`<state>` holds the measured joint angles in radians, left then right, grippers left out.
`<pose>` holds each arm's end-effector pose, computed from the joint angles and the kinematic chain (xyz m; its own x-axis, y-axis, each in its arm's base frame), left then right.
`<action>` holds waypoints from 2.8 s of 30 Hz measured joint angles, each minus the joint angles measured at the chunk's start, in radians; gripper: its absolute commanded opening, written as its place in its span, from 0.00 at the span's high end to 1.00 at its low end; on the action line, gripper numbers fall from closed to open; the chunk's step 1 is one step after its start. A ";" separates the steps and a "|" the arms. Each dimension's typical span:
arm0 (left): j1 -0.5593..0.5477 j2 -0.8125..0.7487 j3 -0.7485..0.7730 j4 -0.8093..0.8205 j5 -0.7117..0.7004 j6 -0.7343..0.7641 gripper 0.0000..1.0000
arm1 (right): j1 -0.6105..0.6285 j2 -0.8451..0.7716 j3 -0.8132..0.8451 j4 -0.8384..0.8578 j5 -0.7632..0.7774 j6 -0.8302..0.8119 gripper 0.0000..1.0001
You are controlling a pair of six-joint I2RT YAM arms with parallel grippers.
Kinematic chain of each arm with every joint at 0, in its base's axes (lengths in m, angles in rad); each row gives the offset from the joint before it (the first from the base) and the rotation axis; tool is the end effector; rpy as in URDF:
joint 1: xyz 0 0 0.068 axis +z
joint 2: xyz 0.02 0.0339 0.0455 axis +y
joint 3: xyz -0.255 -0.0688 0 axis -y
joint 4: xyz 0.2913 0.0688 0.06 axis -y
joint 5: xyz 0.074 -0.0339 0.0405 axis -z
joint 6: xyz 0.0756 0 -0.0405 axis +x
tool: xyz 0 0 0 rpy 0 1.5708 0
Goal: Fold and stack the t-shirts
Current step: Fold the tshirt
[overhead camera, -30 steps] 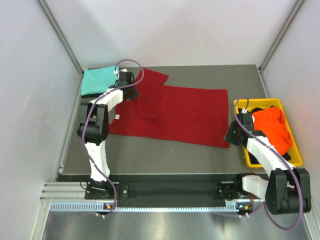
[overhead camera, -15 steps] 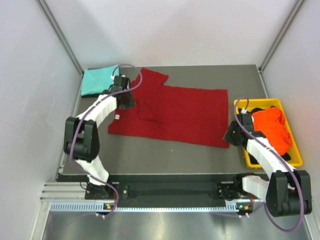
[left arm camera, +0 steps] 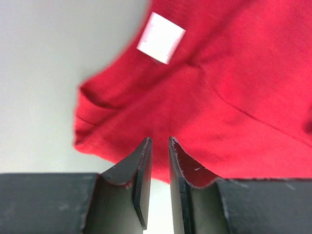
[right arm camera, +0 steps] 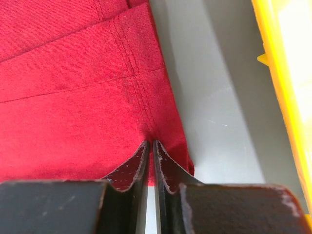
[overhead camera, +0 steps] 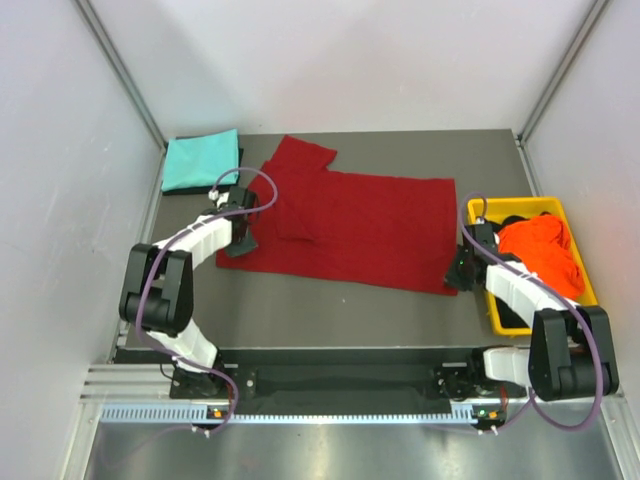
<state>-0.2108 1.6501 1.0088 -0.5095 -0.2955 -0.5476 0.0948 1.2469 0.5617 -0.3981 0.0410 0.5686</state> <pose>0.3656 -0.0557 0.1079 -0.8061 -0.3369 -0.4866 -0.3931 0.9194 0.0147 0.2715 0.0227 0.0852 -0.7818 0.4661 -0.4142 0.4100 0.8847 0.2217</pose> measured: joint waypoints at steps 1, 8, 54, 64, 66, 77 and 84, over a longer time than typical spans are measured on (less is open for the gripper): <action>0.000 0.005 -0.001 0.000 -0.025 -0.002 0.77 | 0.001 0.005 0.003 -0.002 0.003 0.000 0.93; -0.003 0.055 -0.013 0.009 -0.166 -0.027 0.77 | 0.002 0.016 0.012 -0.010 0.017 0.013 0.93; 0.006 0.050 -0.011 0.330 0.433 -0.113 0.56 | 0.108 -0.290 0.220 -0.258 0.111 -0.008 0.62; -0.013 0.118 -0.006 0.372 0.418 -0.145 0.67 | 0.120 -0.283 0.220 -0.259 0.092 0.000 0.62; -0.023 0.128 0.003 0.378 0.418 -0.139 0.71 | 0.122 -0.275 0.220 -0.258 0.089 0.000 0.62; -0.078 0.148 0.067 0.364 0.368 -0.104 1.00 | 0.136 -0.235 0.220 -0.238 0.087 0.011 0.62; -0.092 0.188 0.168 0.361 0.357 -0.071 1.00 | 0.140 -0.211 0.219 -0.229 0.082 0.011 0.62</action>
<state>-0.3023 1.8381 1.1767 -0.1486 0.0620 -0.6189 0.2344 1.0355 0.7811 -0.6266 0.1234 0.5800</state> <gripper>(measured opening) 0.016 0.378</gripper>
